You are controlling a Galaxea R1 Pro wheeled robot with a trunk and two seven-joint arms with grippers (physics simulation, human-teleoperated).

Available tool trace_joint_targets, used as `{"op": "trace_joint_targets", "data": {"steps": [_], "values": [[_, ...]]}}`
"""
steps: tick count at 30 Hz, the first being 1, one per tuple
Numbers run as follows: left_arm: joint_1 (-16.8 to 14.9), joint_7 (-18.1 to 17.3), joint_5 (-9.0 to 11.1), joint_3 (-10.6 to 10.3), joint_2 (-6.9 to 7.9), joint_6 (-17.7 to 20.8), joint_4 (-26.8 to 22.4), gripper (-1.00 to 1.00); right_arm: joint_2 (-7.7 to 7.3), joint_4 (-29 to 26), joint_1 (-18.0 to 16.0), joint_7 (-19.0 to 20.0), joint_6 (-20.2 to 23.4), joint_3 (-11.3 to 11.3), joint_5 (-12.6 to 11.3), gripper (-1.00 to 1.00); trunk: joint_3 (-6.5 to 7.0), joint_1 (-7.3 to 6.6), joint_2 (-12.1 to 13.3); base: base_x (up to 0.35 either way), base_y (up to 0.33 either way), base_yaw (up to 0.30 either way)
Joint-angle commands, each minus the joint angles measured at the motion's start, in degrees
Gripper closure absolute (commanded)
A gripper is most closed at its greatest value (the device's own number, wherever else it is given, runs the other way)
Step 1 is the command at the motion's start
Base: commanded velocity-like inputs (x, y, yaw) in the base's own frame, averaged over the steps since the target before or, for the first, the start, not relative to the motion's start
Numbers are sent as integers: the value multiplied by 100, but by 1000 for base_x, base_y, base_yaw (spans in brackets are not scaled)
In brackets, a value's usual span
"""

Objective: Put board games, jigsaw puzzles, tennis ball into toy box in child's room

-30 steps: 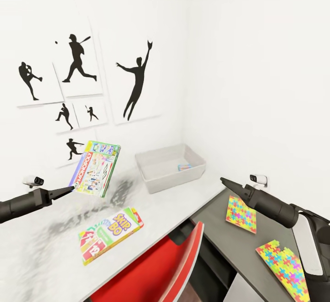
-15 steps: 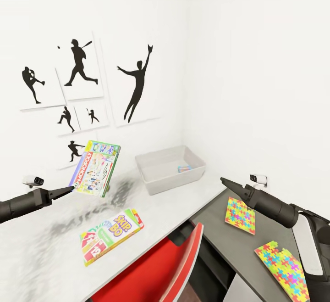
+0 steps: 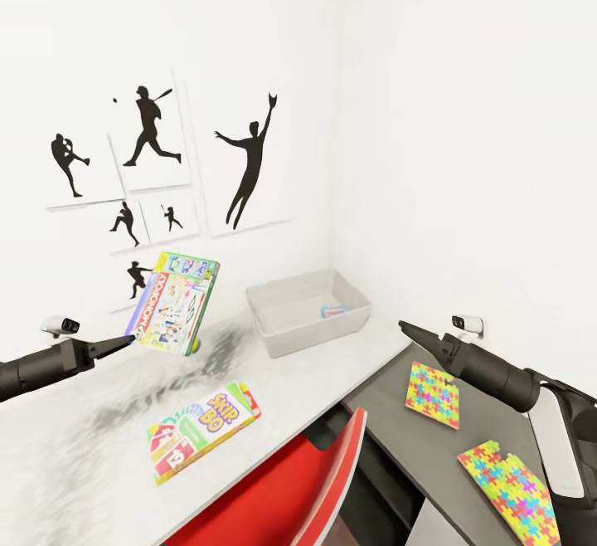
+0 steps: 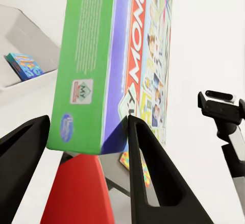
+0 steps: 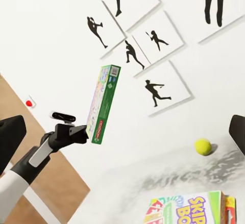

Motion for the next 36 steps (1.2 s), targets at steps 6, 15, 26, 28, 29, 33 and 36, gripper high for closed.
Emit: {"op": "trace_joint_targets", "data": {"steps": [6, 15, 26, 28, 29, 33, 36], "values": [[-1, -9, -4, -2, -1, 52, -58, 100, -1, 0, -5, 7, 29, -2, -11, -100, 153, -129, 233, 0, 0, 0], [0, -9, -5, -2, -1, 52, -69, 100, -1, 0, -5, 7, 29, -2, -7, -100, 400, -327, 594, 0, 0, 0], [0, -9, -5, -2, -1, 52, -74, 100, -1, 0, -5, -1, 29, -2, -14, -100, 531, -394, 715, 0, 0, 0], [0, -9, -5, -2, -1, 52, -77, 100, -1, 0, -5, -1, 29, -2, -12, -100, 532, -394, 715, 0, 0, 0], [0, -9, -5, -2, -1, 52, -78, 100, -1, 0, -5, -1, 29, -2, -13, -100, 533, -394, 715, 0, 0, 0], [0, -11, -5, -2, -1, 52, -79, 100, -1, 0, -5, -3, 29, -2, -13, -100, 533, -394, 715, 0, 0, 0], [2, -28, -5, 6, -1, 44, -80, 100, -1, 0, -5, -8, 29, -2, -13, -100, 533, -394, 715, 0, 0, 0]]}}
